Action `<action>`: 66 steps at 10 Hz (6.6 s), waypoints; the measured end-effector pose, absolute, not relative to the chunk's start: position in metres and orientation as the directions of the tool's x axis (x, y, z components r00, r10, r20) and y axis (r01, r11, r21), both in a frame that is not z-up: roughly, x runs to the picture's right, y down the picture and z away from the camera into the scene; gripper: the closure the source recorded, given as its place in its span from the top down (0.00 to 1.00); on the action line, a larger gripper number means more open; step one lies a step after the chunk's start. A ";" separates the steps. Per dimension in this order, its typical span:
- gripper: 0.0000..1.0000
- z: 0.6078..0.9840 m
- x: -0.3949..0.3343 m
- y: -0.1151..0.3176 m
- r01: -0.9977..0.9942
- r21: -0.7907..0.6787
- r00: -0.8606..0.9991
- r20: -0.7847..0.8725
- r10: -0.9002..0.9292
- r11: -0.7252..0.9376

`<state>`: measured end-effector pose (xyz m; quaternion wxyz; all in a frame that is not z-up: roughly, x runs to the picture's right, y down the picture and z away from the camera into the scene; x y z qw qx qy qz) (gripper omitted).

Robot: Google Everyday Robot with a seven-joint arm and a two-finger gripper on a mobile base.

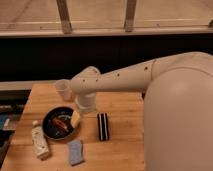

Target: Wipe the white sponge on the table

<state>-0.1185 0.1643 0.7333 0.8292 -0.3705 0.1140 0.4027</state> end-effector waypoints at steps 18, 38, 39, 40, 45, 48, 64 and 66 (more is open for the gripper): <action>0.80 0.757 -0.142 0.266 -0.717 -0.589 0.695 -0.563 0.448 0.371; 0.00 0.750 -0.143 0.276 -0.749 -0.533 0.661 -0.573 0.483 0.393; 0.00 0.749 -0.134 0.271 -0.758 -0.527 0.652 -0.576 0.494 0.385; 0.00 0.753 -0.115 0.265 -0.777 -0.508 0.628 -0.591 0.506 0.371; 0.00 0.772 -0.031 0.239 -0.866 -0.423 0.496 -0.655 0.570 0.266; 0.00 0.787 -0.006 0.207 -0.887 -0.389 0.456 -0.650 0.608 0.249; 0.00 0.746 -0.114 0.269 -0.771 -0.501 0.635 -0.562 0.530 0.393; 0.00 0.735 -0.071 0.284 -0.822 -0.457 0.568 -0.604 0.560 0.340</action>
